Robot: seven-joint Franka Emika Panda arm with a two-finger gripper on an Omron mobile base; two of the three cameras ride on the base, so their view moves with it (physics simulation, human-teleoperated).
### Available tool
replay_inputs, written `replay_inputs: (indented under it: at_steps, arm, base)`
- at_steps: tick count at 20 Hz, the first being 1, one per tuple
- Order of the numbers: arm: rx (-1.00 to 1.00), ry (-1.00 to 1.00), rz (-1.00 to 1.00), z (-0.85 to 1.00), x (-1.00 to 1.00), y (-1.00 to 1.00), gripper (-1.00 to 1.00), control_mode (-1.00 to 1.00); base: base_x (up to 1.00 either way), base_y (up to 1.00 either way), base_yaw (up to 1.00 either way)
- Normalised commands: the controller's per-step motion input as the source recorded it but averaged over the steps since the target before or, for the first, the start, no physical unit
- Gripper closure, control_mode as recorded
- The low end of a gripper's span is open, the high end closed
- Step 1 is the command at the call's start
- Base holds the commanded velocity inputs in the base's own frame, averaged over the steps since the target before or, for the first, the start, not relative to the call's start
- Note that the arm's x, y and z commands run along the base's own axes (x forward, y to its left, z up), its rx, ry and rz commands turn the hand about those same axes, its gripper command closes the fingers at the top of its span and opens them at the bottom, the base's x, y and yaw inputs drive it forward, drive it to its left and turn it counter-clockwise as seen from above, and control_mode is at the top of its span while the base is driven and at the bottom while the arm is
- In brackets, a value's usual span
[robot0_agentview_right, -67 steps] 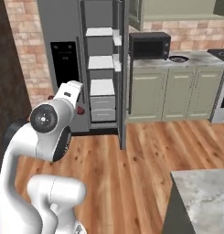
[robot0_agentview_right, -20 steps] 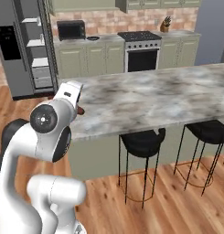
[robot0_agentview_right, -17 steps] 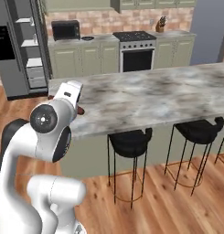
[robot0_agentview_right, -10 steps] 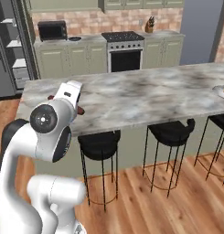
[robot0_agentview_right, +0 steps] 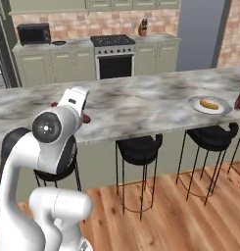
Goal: Move the hot dog bun to the plate on the dining table and place the condiment next to that plate. Then navigate to the fridge and take the sausage and place it on the plate as well.
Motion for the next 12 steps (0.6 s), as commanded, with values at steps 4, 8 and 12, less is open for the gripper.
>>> replay_inputs:
  at_steps: [4,8,12]
  arm:
    - [0.00,0.00,0.00,0.00,0.00,0.00,1.00,1.00]
    - [0.00,0.00,0.00,0.00,0.00,0.00,1.00,1.00]
    - [0.00,0.00,0.00,0.00,0.00,0.00,1.00,1.00]
  base:
    - [0.47,-1.00,0.02]
    - [0.61,-1.00,0.05]
    - [0.83,-0.96,0.12]
